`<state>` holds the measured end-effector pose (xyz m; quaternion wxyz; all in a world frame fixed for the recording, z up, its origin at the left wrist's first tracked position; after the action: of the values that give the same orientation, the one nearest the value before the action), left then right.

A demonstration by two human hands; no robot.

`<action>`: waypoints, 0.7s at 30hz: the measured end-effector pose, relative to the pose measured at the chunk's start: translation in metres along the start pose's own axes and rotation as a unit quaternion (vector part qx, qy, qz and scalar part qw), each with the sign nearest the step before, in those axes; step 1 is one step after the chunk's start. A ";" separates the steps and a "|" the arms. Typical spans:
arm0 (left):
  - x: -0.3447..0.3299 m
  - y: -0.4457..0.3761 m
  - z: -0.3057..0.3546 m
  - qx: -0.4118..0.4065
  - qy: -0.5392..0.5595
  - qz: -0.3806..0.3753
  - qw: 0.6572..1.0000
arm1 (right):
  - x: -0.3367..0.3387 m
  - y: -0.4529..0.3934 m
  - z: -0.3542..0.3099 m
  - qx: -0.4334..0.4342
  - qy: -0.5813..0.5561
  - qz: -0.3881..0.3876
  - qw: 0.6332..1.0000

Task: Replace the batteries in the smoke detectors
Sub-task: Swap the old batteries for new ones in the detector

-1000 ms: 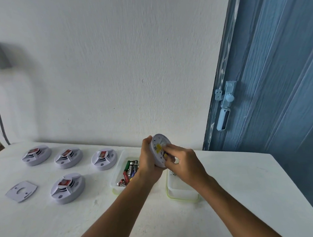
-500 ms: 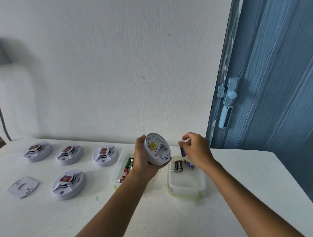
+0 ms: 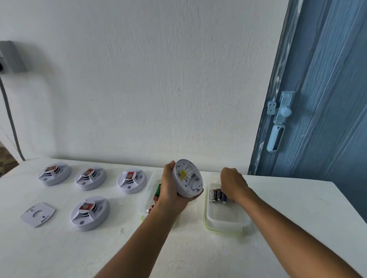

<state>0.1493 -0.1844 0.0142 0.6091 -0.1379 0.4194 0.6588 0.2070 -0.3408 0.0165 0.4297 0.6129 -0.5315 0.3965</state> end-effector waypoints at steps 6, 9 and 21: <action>0.008 0.003 0.011 -0.016 -0.013 -0.006 1.000 | 0.002 -0.002 0.001 0.023 -0.040 0.066 0.997; 0.018 0.003 0.029 -0.037 -0.004 -0.008 0.999 | 0.021 0.009 -0.023 0.067 -0.093 0.129 0.985; 0.083 -0.004 0.111 -0.071 -0.019 0.013 0.997 | -0.039 0.044 -0.163 0.216 0.049 -0.090 0.971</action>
<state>0.1709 -0.0481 0.0228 0.5972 -0.1627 0.3612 0.6974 0.1542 -0.1773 0.0355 0.3467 0.7164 -0.3537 0.4913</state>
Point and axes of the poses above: each hand's wrist, its own y-axis away from the middle knuckle, its own x-axis out of the back of the hand, z = x × y, the point moved 6 cm from there along -y, towards the middle knuckle, and after that the axes turned 4 degrees about -y, right-handed, at the moved point
